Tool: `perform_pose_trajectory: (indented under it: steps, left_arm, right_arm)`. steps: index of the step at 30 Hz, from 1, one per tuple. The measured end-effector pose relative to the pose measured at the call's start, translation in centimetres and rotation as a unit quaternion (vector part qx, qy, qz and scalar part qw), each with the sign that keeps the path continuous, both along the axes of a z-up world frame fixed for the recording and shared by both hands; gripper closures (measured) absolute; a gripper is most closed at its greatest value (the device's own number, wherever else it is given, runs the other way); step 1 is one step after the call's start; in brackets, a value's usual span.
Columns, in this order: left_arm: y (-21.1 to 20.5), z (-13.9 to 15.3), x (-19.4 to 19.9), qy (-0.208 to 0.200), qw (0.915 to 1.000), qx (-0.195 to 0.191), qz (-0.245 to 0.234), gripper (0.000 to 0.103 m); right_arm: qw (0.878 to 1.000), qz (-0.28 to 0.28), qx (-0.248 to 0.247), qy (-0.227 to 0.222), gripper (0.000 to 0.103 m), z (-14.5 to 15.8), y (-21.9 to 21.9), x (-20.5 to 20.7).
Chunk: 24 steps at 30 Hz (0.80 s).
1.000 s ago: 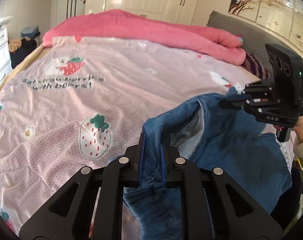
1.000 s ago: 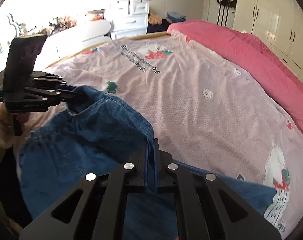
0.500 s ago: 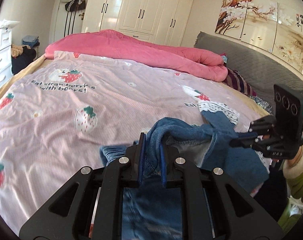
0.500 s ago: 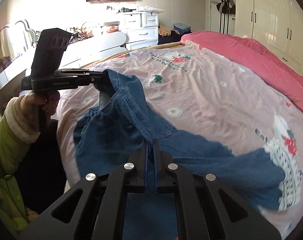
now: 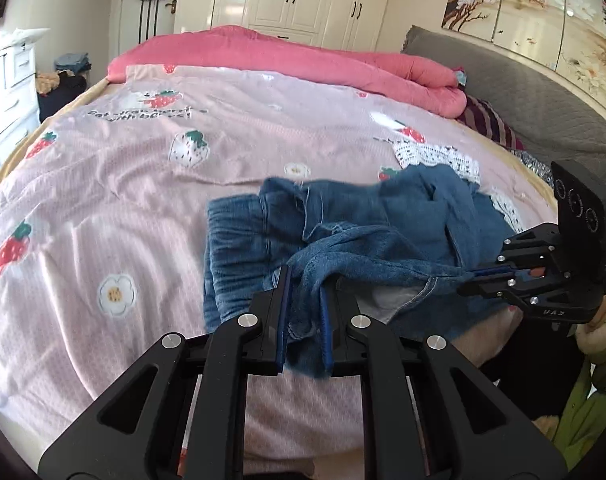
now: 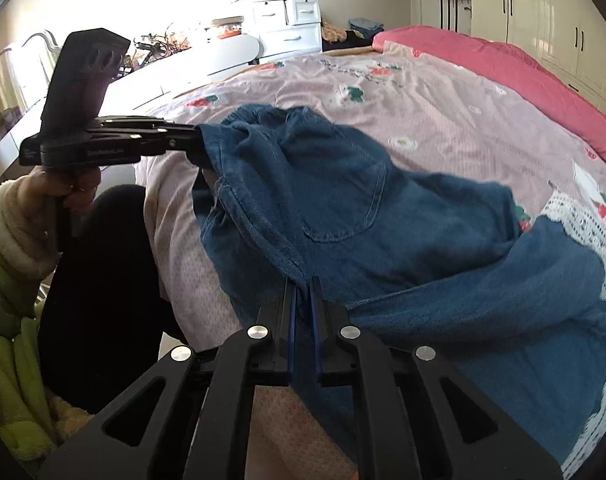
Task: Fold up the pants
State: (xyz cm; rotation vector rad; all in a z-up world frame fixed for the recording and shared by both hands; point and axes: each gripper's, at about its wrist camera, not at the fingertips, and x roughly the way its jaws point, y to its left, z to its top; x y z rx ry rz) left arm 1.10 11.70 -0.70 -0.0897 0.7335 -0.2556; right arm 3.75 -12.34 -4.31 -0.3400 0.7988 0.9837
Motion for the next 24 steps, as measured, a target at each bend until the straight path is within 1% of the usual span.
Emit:
perform_pose_trajectory:
  steps: [2, 3, 9, 11, 13, 15, 16, 18, 20, 24]
  left_arm:
    - [0.1, 0.0, -0.2, 0.001, 1.0, 0.0, 0.0, 0.096]
    - [0.2, 0.0, -0.2, 0.003, 1.0, 0.001, 0.003, 0.095]
    - [0.0, -0.2, -0.3, 0.009, 0.9999, 0.007, 0.004, 0.095]
    - [-0.1, -0.1, -0.6, 0.01, 0.9999, 0.01, 0.0, 0.095]
    - [-0.2, 0.0, -0.8, 0.012, 0.9998, 0.013, -0.001, 0.094]
    - [0.0, 0.1, -1.2, 0.013, 0.9999, 0.01, 0.001, 0.092]
    - [0.1, 0.3, -1.4, 0.013, 0.9999, 0.009, 0.005, 0.091]
    - [0.3, 0.7, -1.8, 0.011, 0.9997, 0.016, 0.015, 0.072]
    - [0.6, 1.2, -2.0, 0.006, 0.9994, 0.024, 0.025, 0.07]
    - [0.9, 2.0, -2.2, 0.006, 0.9992, 0.018, 0.034, 0.068]
  right_arm:
    - [1.0, -0.001, -0.002, 0.003, 0.094, -0.5, 0.0, -0.2]
    - [1.0, -0.002, 0.0, 0.004, 0.093, -0.6, 0.0, -0.3]
    - [1.0, -0.007, 0.005, 0.019, 0.088, -1.1, 0.0, -0.2]
    - [1.0, -0.003, 0.005, 0.02, 0.083, -1.1, 0.1, -0.2]
    - [0.999, 0.0, 0.014, 0.028, 0.074, -1.0, 0.1, -0.4]
    - [0.999, 0.002, 0.017, 0.028, 0.072, -0.9, 0.3, -0.4]
    - [1.0, 0.003, 0.018, 0.026, 0.071, -0.9, 0.4, -0.5]
    - [0.999, 0.004, 0.022, 0.032, 0.069, -0.9, 0.5, -0.4]
    - [0.999, 0.003, 0.029, 0.034, 0.068, -0.8, 0.6, -0.5]
    - [0.999, 0.008, 0.032, 0.039, 0.062, -0.8, 0.8, -0.5]
